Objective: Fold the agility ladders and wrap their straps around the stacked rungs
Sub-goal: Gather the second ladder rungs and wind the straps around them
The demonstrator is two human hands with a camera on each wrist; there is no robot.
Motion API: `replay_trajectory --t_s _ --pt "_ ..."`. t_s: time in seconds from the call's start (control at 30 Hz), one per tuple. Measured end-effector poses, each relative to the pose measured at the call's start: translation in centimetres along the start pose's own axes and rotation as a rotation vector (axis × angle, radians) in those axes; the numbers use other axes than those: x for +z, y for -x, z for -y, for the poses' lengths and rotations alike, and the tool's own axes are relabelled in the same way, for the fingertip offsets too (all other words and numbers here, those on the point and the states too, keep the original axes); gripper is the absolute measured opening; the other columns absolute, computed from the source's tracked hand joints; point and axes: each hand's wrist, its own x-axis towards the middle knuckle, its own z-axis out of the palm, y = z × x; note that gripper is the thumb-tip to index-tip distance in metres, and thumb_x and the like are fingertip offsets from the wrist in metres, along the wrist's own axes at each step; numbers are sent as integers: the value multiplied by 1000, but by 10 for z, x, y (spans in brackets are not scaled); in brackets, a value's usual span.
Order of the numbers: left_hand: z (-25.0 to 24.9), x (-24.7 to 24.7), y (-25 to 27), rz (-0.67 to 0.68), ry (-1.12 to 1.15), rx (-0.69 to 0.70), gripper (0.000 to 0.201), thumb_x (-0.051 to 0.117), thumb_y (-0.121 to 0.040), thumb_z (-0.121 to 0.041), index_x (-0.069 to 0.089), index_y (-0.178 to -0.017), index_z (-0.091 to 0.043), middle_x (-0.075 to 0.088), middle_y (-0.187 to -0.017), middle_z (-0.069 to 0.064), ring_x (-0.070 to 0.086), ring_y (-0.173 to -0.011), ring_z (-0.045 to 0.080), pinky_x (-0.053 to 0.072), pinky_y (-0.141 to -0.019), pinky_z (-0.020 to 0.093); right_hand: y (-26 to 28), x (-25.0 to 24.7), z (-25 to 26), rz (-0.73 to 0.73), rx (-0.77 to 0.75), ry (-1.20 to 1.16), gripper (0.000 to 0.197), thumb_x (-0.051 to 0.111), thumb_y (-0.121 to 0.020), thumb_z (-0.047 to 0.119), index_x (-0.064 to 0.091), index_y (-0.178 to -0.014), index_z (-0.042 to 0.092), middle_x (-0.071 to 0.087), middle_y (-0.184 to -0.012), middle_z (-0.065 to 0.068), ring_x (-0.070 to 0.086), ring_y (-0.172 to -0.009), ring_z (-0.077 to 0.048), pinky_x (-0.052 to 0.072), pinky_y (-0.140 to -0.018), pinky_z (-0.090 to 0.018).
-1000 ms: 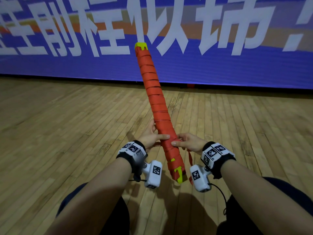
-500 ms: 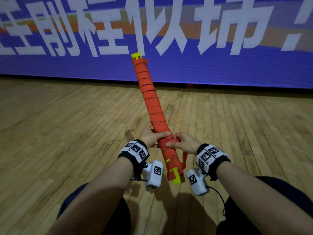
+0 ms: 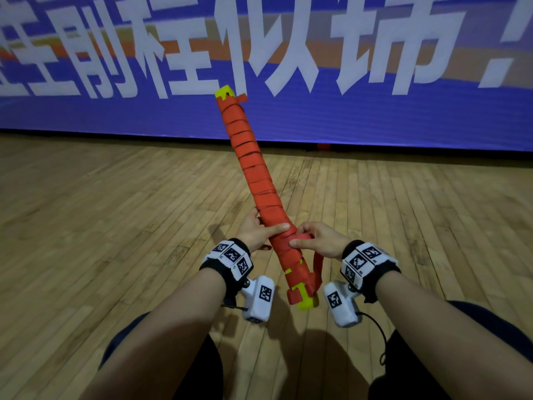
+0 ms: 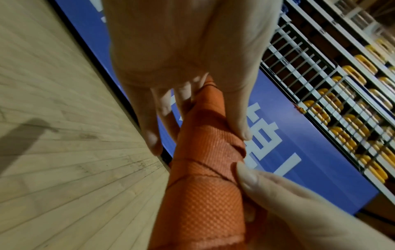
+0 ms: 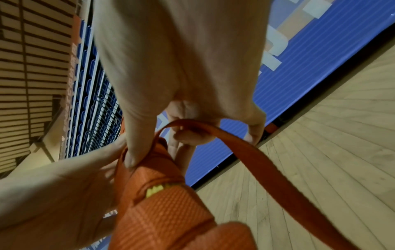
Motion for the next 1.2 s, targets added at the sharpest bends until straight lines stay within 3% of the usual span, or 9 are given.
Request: replay_trajectory --t_s 0.17,0.33,0.5,0.67,0.77,0.83,0.93,1.07,1.2 --pt "4 3 1 -72 31 -45 56 82 -73 -24 49 -117 -16 62 -97 -2 62 -81 11 55 -55 27 1 5 3 -44 -9 43 20 73 -82 24 54 -81 15 61 -90 -9 57 -84 -21 46 -80 -36" --pt "5 4 0 -75 56 -39 58 83 -71 -15 50 -119 -13 63 -97 -2 64 -85 16 56 -62 34 -1 3 0 -48 53 6 22 78 -76 26 61 -80 13 67 -92 -11 62 -89 -23 48 -91 -39" --pt "3 5 0 -37 117 -9 72 78 -76 -6 31 -127 -23 61 -106 -4 62 -89 11 57 -76 39 -3 -2 -6 -50 80 -31 28 79 -74 31 65 -91 13 69 -98 -9 64 -96 -22 48 -95 -36" --pt "7 9 -1 13 208 -29 75 70 -80 2 25 -135 -22 59 -123 6 59 -105 21 53 -86 46 6 -7 3 122 85 2 26 64 -88 33 62 -108 16 64 -91 3 56 -81 -8 40 -70 -19" --pt "9 11 -1 60 218 -37 81 69 -79 6 20 -138 -21 58 -119 9 61 -100 19 54 -79 36 6 -7 1 165 94 23 30 64 -88 30 54 -112 14 65 -105 -7 61 -98 -20 48 -88 -30" --pt "7 11 -1 69 145 -33 80 75 -77 -2 22 -132 -26 57 -117 3 60 -95 13 54 -75 33 5 -4 0 145 101 49 34 67 -86 29 51 -111 14 63 -110 -10 60 -105 -25 46 -98 -37" --pt "5 10 0 40 61 -32 82 81 -74 -13 26 -133 -26 53 -116 -2 58 -94 12 56 -69 34 3 3 -1 60 79 91 37 71 -83 32 50 -107 15 60 -105 -6 58 -98 -21 45 -91 -34" --pt "3 8 0 9 60 -19 79 80 -74 -7 34 -137 -21 50 -121 4 58 -90 13 53 -56 28 2 6 -1 21 67 45 34 74 -80 30 52 -101 15 60 -102 -7 57 -93 -20 46 -89 -35" --pt "3 4 -1 10 96 -25 73 80 -74 -6 42 -135 -21 52 -124 5 60 -95 17 55 -59 32 3 1 1 85 67 0 32 69 -85 26 53 -109 11 62 -107 -11 58 -98 -22 45 -92 -36"
